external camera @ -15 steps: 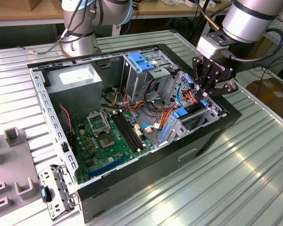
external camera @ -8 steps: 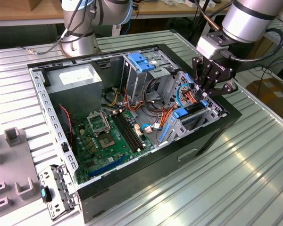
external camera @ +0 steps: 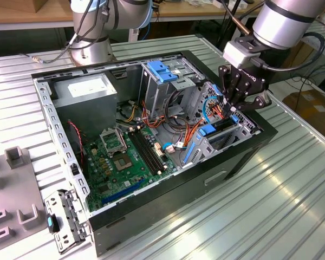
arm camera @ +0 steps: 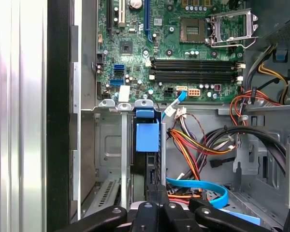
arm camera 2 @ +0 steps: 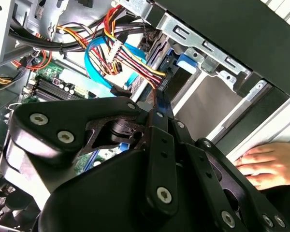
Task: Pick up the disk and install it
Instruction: 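Insert the second disk wire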
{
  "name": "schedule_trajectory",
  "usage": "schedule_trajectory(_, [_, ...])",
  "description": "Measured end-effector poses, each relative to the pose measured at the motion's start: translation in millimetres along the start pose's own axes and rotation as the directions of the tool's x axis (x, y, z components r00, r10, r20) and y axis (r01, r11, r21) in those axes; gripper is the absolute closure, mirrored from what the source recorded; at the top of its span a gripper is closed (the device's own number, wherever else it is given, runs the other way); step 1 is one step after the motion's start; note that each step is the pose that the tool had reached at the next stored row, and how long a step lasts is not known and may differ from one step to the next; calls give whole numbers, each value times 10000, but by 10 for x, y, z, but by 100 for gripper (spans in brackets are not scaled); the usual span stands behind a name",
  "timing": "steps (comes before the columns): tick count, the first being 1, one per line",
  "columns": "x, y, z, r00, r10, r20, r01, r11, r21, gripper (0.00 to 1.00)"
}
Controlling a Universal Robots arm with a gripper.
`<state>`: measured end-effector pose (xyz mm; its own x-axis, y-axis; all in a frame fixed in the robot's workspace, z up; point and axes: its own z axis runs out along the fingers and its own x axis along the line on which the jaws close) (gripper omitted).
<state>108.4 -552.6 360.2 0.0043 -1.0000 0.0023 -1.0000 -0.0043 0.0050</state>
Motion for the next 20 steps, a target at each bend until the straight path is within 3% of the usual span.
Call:
schedule_trajectory(8, [-1, 3, -132, 10000, -1, 9, 1, 10000, -4, 89])
schedule_trajectory(14, [-1, 69, -159, 10000, 0, 24, 0, 10000, -8, 89])
schedule_trajectory(20, [-3, 95, -317, 10000, 0, 27, 0, 10000, -8, 89])
